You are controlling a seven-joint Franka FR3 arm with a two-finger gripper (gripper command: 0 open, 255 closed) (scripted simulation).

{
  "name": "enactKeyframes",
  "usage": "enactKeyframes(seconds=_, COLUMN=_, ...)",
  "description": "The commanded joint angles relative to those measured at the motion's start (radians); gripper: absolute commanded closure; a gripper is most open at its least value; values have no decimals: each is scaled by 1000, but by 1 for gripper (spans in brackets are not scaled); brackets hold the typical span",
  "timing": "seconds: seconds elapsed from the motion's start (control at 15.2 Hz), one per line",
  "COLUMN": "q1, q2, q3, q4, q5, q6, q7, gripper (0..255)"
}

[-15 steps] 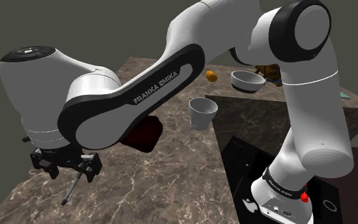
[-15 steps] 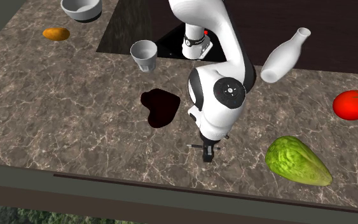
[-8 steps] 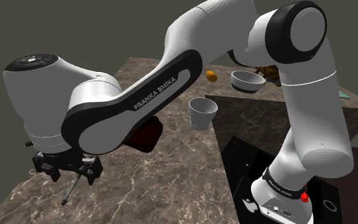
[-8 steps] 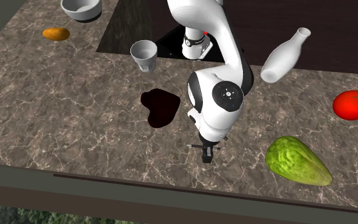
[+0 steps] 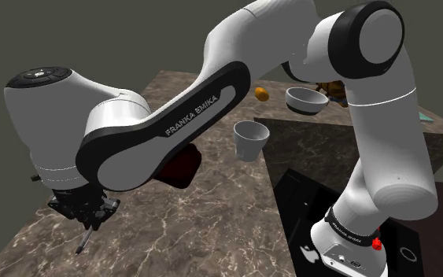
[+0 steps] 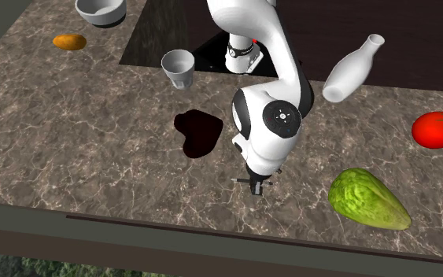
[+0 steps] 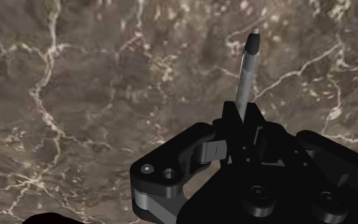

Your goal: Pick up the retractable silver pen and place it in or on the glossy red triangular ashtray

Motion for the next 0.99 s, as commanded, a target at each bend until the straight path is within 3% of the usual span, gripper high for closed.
enactKeyframes(seconds=0.0, q1=0, q2=0, q3=0, q4=0, q5=0, q6=0, q7=0, gripper=255)
enactKeyframes(seconds=0.92, q1=-17, q2=-61, q3=37, q4=61, q5=54, q6=-110, q7=-35, gripper=255)
